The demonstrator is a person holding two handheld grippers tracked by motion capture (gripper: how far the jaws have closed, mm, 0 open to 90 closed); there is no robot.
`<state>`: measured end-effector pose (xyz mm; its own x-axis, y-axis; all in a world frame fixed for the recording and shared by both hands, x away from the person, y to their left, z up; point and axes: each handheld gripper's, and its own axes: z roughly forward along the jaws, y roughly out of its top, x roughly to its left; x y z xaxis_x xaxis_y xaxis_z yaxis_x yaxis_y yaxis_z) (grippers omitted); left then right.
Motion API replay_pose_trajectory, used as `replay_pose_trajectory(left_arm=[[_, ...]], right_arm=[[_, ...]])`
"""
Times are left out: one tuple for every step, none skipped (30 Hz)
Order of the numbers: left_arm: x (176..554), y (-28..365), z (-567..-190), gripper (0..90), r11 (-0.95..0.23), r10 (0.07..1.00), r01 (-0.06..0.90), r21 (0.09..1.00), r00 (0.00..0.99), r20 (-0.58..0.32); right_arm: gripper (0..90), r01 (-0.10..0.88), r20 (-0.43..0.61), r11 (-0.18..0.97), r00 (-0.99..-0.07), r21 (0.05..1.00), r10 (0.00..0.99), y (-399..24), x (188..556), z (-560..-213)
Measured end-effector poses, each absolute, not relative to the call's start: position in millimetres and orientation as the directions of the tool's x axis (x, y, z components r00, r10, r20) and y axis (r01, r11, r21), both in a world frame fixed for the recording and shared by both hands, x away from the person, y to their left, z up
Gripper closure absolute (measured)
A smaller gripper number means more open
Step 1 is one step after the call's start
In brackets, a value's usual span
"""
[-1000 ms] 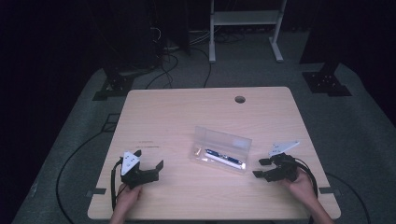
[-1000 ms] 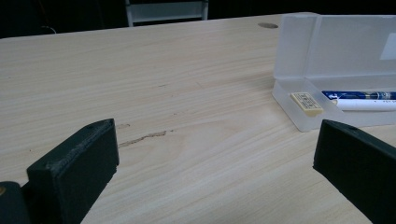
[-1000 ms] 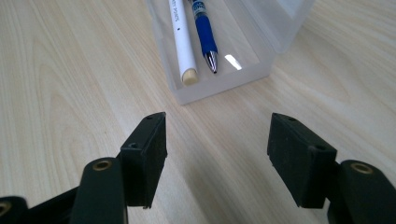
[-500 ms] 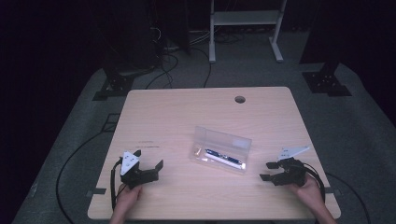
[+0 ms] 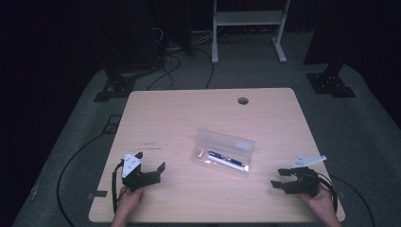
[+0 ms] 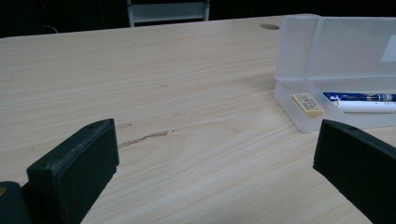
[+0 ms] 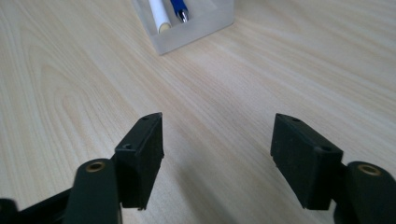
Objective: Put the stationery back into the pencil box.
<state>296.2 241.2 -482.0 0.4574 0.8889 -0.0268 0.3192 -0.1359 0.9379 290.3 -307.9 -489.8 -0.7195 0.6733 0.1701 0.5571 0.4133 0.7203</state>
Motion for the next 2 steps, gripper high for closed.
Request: replay_pose_trajectory(left_arm=[[296.5, 241.1, -482.0, 0.0, -0.137, 0.888, 0.321, 0.937, 0.459, -0.027], [296.7, 241.2, -482.0, 0.0, -0.139, 0.886, 0.323, 0.936, 0.462, -0.028]], right_arm=[[32.2, 0.551, 0.168, 0.405, -0.718, 0.73, 0.675, -308.6, 286.9, -489.7], [31.6, 0.546, 0.166, 0.402, -0.719, 0.735, 0.674, -308.8, 284.2, -489.5]])
